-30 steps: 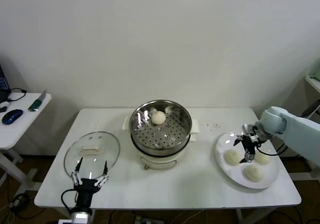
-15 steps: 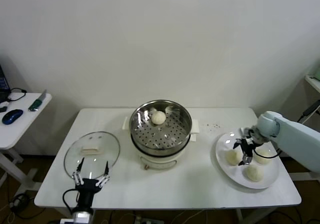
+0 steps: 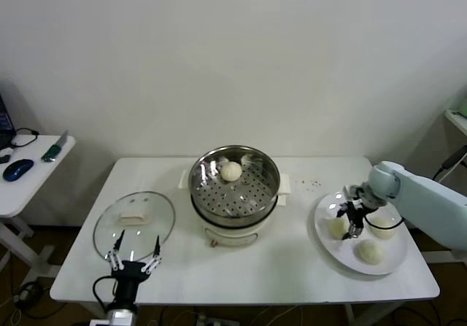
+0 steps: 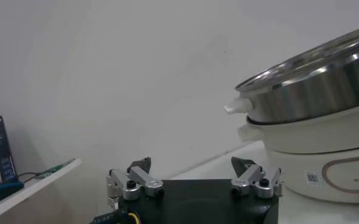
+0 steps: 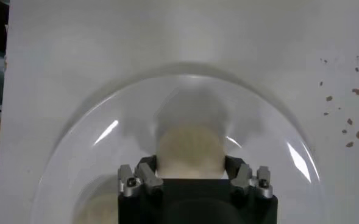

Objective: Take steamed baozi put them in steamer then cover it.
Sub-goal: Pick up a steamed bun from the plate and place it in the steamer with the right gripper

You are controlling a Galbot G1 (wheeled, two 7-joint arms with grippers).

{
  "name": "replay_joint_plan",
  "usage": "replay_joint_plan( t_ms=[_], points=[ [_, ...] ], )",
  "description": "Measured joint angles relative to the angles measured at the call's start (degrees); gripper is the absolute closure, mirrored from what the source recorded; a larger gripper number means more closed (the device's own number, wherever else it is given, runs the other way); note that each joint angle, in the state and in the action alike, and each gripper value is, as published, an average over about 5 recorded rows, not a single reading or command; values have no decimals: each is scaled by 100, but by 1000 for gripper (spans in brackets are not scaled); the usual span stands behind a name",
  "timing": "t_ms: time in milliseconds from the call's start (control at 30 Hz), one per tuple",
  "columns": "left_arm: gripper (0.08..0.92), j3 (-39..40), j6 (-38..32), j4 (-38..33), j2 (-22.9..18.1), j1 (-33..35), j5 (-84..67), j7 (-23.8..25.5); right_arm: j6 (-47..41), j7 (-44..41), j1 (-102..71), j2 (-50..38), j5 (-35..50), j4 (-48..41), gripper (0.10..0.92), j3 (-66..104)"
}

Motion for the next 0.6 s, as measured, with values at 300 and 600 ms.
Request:
replay_joint_plan(
  t_ms=[300, 600],
  points=[
    [177, 19, -37, -34, -30, 58, 0, -5, -7, -83, 838, -52, 428, 52, 342, -612],
    [177, 120, -47, -54, -70, 47, 32, -3, -114, -163, 2512, 377, 1478, -9, 343, -1861]
  ],
)
